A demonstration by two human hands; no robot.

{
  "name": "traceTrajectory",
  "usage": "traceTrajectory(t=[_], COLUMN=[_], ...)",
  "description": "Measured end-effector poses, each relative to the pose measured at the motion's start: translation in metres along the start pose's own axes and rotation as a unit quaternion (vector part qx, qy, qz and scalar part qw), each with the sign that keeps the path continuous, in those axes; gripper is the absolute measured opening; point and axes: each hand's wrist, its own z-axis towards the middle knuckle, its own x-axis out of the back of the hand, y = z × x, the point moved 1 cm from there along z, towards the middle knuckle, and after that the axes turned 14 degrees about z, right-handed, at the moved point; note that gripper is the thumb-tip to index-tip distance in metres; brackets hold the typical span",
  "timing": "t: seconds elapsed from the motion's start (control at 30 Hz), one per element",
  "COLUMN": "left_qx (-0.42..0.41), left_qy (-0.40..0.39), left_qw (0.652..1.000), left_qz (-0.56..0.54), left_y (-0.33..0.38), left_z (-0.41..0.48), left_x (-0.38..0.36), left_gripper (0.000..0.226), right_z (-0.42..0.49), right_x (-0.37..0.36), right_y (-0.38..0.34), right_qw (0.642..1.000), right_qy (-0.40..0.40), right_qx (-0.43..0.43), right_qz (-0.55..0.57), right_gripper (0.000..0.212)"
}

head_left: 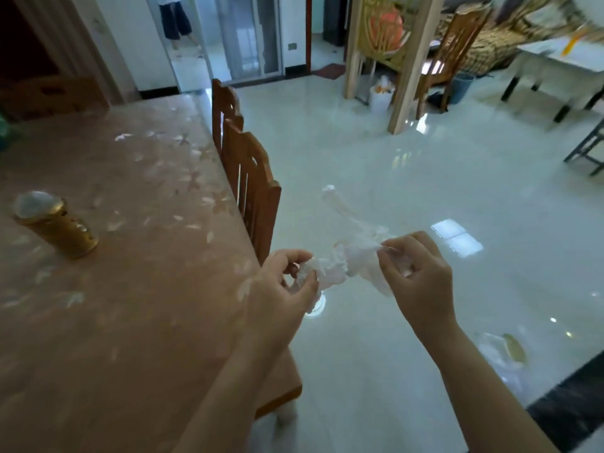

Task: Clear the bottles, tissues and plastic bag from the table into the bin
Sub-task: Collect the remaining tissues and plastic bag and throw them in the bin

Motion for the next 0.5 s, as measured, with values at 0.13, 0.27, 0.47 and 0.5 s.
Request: traceTrajectory(t=[0.13,0.27,0.47,0.5], left_qx=[0.033,0.031,0.011,0.017], left_qy=[-0.033,-0.054,-0.056,-0.054], left_qw=[0.998,0.997,0.998,0.998], left_qz=[-0.045,-0.041,-0.021,-0.024], left_y=[0.033,0.05,0.055,0.054], left_z=[0.021,0.046,0.111,0.125], left_x=[-0.057,-0.1,-0.159,-0.169], left_gripper=[0.026,0.023,0.016,0.016], right_z=[0.029,0.057,0.112,0.125], right_x=[0.045,0.069,0.076,0.074], right_y=[0.035,0.066,0.121,0.132], right_qw=[1.0,0.999,0.998,0.998], right_qy=[0.013,0.032,0.045,0.04], right_qx=[-0.009,-0.019,-0.04,-0.042], right_qz=[-0.012,-0.009,-0.006,-0.008], right_gripper=[0.002,0.003,0.005,0.006])
